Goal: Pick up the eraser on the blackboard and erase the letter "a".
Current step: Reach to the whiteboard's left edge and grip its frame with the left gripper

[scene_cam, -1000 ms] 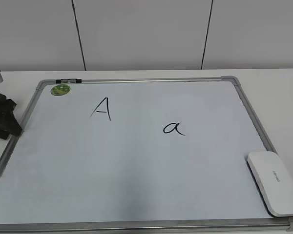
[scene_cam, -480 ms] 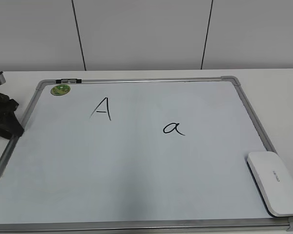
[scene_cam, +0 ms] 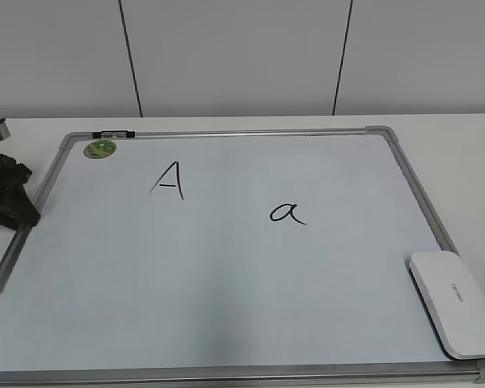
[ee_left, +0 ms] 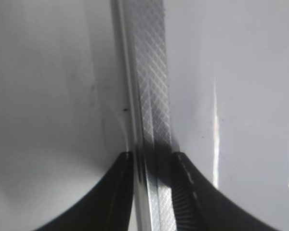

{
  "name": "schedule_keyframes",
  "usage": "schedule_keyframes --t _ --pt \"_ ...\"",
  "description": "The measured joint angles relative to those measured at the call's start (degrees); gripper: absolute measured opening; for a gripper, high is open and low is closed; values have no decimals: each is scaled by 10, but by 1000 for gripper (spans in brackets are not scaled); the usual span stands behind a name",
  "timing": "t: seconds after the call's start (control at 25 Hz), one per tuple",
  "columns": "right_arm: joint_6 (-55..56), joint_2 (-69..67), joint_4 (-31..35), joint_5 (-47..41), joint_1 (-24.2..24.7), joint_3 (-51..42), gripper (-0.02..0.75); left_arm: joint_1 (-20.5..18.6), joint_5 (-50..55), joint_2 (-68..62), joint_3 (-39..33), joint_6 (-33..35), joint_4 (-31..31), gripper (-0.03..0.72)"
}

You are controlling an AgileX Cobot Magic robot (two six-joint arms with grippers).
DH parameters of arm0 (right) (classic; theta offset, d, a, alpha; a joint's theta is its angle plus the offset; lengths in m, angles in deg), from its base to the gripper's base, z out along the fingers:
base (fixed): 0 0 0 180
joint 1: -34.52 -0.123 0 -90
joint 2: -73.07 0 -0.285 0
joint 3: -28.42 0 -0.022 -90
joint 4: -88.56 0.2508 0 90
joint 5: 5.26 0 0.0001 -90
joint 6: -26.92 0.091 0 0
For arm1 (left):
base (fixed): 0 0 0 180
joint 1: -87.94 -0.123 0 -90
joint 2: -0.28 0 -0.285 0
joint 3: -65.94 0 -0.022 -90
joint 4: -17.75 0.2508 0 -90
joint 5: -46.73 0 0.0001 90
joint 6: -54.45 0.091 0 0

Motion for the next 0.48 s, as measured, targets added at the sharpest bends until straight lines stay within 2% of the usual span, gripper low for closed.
schedule_keyframes --t 0.2,0.48 --pt "0 0 0 0 0 0 587 0 1 0 0 0 -2 180" --pt "0 0 0 0 0 0 587 0 3 0 0 0 -6 113"
